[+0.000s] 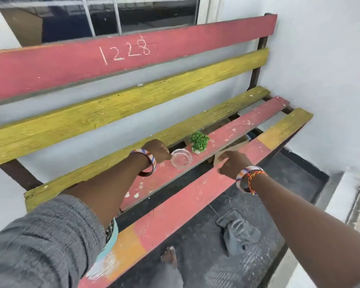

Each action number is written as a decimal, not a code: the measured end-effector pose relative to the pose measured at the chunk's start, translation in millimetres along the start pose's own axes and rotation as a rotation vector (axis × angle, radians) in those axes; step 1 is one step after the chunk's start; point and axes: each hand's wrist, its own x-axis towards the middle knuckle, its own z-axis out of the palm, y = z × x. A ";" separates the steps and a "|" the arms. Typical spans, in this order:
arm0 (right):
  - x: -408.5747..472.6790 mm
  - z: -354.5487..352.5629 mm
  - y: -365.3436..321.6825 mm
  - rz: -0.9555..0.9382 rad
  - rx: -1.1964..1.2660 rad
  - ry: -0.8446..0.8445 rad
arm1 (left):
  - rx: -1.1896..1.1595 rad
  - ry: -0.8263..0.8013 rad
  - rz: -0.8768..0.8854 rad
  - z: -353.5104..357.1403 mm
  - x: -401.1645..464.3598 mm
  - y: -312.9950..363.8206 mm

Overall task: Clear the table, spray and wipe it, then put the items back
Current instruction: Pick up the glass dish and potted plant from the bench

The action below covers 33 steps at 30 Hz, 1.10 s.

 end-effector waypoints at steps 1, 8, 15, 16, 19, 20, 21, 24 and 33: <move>14.1 4.1 6.4 0.014 0.026 -0.011 | -0.010 -0.009 -0.020 3.0 12.0 -0.7; 133.7 56.1 48.0 0.113 0.237 -0.085 | -0.138 -0.037 -0.235 40.8 136.7 -31.2; 249.3 118.2 64.8 0.282 0.550 0.011 | -0.069 -0.120 -0.434 87.5 252.8 -66.3; 260.3 123.8 62.9 0.270 0.561 0.020 | -0.053 -0.133 -0.433 91.0 264.0 -69.9; 279.7 134.2 55.3 0.196 0.616 0.092 | -0.027 -0.101 -0.461 99.6 285.3 -79.0; 283.8 136.5 53.1 0.179 0.638 0.118 | -0.030 -0.091 -0.460 100.5 288.2 -78.7; 287.1 138.4 51.2 0.174 0.634 0.134 | -0.038 -0.091 -0.458 101.1 290.5 -77.3; 291.7 139.9 46.1 0.209 0.539 0.130 | -0.060 -0.075 -0.436 107.1 294.0 -79.8; 264.3 122.0 32.9 0.188 0.503 0.073 | -0.226 0.065 -0.547 107.1 241.6 -91.4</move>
